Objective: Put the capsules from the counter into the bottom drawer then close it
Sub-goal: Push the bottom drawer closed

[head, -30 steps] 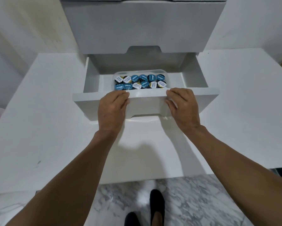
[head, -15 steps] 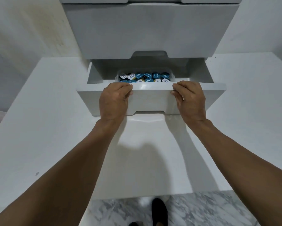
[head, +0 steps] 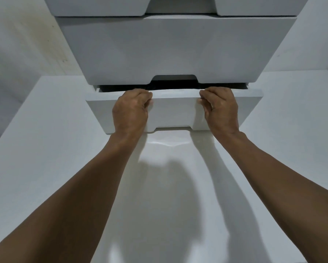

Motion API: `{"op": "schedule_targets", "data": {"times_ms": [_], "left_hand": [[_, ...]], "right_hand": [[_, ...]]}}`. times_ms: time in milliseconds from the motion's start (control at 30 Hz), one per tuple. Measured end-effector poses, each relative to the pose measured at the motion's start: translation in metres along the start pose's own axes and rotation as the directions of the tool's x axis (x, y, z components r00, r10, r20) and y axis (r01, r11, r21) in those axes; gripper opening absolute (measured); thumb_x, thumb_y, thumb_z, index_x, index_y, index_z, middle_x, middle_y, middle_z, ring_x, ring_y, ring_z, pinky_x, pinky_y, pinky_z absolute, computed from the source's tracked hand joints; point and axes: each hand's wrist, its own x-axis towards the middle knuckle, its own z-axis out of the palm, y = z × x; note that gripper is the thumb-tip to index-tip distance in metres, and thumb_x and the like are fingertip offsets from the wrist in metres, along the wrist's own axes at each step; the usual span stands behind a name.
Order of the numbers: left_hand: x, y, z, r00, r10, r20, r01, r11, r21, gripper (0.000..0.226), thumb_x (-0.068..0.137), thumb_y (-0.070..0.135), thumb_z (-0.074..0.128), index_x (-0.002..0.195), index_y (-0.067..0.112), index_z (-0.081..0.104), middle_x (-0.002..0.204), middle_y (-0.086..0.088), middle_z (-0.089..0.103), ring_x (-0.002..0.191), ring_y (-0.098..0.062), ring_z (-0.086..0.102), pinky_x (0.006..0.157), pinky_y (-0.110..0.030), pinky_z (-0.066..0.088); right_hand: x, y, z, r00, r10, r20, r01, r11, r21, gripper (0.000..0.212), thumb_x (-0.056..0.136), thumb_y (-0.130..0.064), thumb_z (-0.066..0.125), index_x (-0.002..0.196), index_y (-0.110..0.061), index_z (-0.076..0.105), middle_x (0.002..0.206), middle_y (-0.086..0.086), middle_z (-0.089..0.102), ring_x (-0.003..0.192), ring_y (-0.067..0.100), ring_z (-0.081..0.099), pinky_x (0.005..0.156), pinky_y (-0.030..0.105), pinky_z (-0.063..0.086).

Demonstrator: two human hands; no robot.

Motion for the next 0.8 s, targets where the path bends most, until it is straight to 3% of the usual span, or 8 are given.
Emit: {"op": "schedule_targets", "data": {"times_ms": [133, 233, 333, 467, 600, 800], "left_hand": [[0.008, -0.001, 0.004, 1.0, -0.001, 0.01, 0.001, 1.0, 0.007, 0.018, 0.086, 0.019, 0.062, 0.101, 0.017, 0.073, 0.104, -0.001, 0.072, 0.096, -0.024, 0.065, 0.078, -0.033, 0.054], [0.008, -0.001, 0.0, 1.0, 0.016, -0.001, -0.016, 1.0, 0.005, 0.028, 0.085, 0.016, 0.065, 0.113, 0.014, 0.067, 0.117, -0.005, 0.066, 0.108, -0.026, 0.06, 0.083, -0.039, 0.054], [0.005, -0.003, -0.004, 0.997, 0.072, 0.01, -0.073, 0.994, 0.076, 0.07, 0.079, 0.027, 0.073, 0.139, 0.007, 0.043, 0.145, -0.015, 0.041, 0.137, -0.031, 0.036, 0.109, -0.041, 0.038], [0.012, -0.008, -0.008, 0.997, 0.021, 0.08, -0.039, 0.974, 0.222, 0.109, 0.073, 0.053, 0.068, 0.149, 0.003, 0.008, 0.157, -0.019, 0.008, 0.146, -0.035, 0.005, 0.118, -0.046, 0.012], [0.022, -0.015, -0.006, 0.996, 0.011, 0.084, -0.03, 0.973, 0.229, 0.12, 0.068, 0.058, 0.069, 0.149, 0.003, 0.0, 0.158, -0.019, 0.0, 0.146, -0.034, -0.002, 0.117, -0.044, 0.005], [0.032, -0.021, 0.012, 0.999, 0.015, 0.028, -0.022, 0.955, 0.295, 0.117, 0.072, 0.061, 0.065, 0.148, 0.0, 0.001, 0.156, -0.024, 0.003, 0.145, -0.039, 0.001, 0.118, -0.045, 0.004]], "right_hand": [[0.008, 0.004, 0.004, 0.999, -0.006, 0.034, 0.007, 1.0, -0.003, 0.015, 0.081, -0.008, 0.07, 0.095, -0.005, 0.072, 0.095, 0.011, 0.069, 0.089, 0.032, 0.061, 0.077, 0.029, 0.05], [0.01, 0.006, 0.0, 0.997, 0.025, 0.07, -0.025, 1.0, -0.001, 0.032, 0.082, -0.016, 0.071, 0.113, -0.005, 0.066, 0.119, 0.016, 0.061, 0.11, 0.035, 0.054, 0.094, 0.033, 0.046], [0.011, 0.01, -0.005, 0.992, -0.004, 0.129, 0.018, 0.994, -0.111, 0.076, 0.078, -0.033, 0.075, 0.141, -0.008, 0.042, 0.149, 0.02, 0.034, 0.138, 0.04, 0.03, 0.112, 0.048, 0.033], [0.017, 0.013, -0.005, 0.971, 0.019, 0.239, 0.038, 0.972, -0.231, 0.107, 0.073, -0.052, 0.073, 0.151, -0.01, 0.013, 0.159, 0.018, 0.01, 0.146, 0.038, 0.007, 0.118, 0.053, 0.016], [0.022, 0.022, 0.001, 0.973, 0.021, 0.23, 0.046, 0.958, -0.283, 0.113, 0.072, -0.058, 0.07, 0.151, -0.006, 0.009, 0.159, 0.018, 0.008, 0.146, 0.039, 0.005, 0.117, 0.051, 0.012], [0.024, 0.023, 0.018, 0.988, 0.033, 0.151, 0.015, 0.952, -0.305, 0.105, 0.077, -0.059, 0.063, 0.15, -0.005, 0.01, 0.157, 0.021, 0.011, 0.145, 0.042, 0.008, 0.116, 0.054, 0.013]]}}
